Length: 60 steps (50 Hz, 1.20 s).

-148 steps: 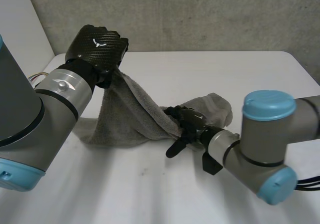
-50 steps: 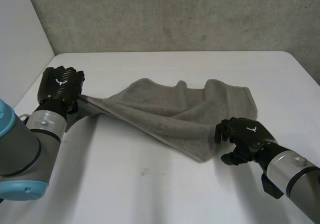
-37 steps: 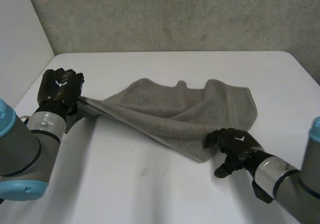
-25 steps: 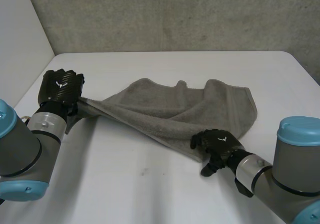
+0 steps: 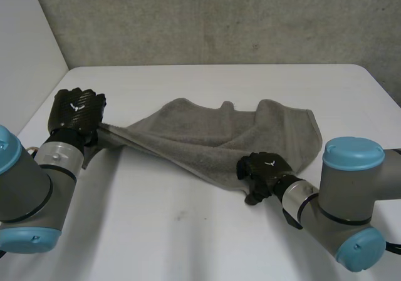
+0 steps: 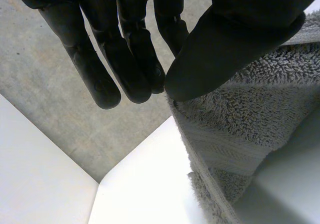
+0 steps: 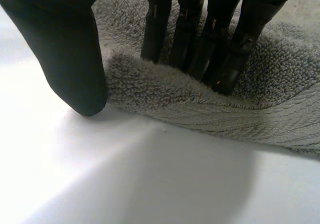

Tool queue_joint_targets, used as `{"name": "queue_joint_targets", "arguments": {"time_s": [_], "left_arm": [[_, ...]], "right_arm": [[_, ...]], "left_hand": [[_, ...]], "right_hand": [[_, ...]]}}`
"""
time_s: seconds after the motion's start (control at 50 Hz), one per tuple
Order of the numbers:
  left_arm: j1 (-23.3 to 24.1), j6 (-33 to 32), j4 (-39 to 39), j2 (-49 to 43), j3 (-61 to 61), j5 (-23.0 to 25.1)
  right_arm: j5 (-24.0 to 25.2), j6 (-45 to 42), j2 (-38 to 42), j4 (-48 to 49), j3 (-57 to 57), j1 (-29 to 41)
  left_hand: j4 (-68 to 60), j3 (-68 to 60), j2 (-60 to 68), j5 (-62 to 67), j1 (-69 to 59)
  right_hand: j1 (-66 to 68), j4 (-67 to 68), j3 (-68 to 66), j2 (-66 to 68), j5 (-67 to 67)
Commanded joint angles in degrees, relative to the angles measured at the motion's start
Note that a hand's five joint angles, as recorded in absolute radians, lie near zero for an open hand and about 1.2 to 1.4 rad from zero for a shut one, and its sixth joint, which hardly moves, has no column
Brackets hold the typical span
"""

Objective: Fold the towel.

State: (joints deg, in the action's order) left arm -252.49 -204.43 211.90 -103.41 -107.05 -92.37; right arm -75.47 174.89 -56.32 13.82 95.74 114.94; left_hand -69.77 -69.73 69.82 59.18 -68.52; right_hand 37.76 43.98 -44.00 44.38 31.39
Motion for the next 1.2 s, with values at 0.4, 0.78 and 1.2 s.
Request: {"name": "queue_joint_targets", "arguments": {"time_s": [0.4,0.78,1.2], "left_arm": [[0.86,-0.18,-0.79,1.01,-0.01,0.00],[4.73,-1.75,-25.92,4.28,2.80,0.18],[6.93,-8.44,-3.47,-13.23,56.38,-0.88]], "right_arm": [[-2.06,-6.73,-18.27,-6.93,-1.96,-4.44],[1.02,-41.91,-20.67,-38.60,-3.89,-11.75],[-11.19,-43.67,-9.69,6.22,-39.67,-6.74]], "left_hand": [[-10.23,-10.27,10.18,10.82,-11.48],[-10.23,-10.27,10.18,10.82,-11.48],[-10.23,-10.27,10.18,10.82,-11.48]], "right_hand": [[42.24,36.02,-36.00,35.62,38.61],[42.24,36.02,-36.00,35.62,38.61],[42.24,36.02,-36.00,35.62,38.61]]}}
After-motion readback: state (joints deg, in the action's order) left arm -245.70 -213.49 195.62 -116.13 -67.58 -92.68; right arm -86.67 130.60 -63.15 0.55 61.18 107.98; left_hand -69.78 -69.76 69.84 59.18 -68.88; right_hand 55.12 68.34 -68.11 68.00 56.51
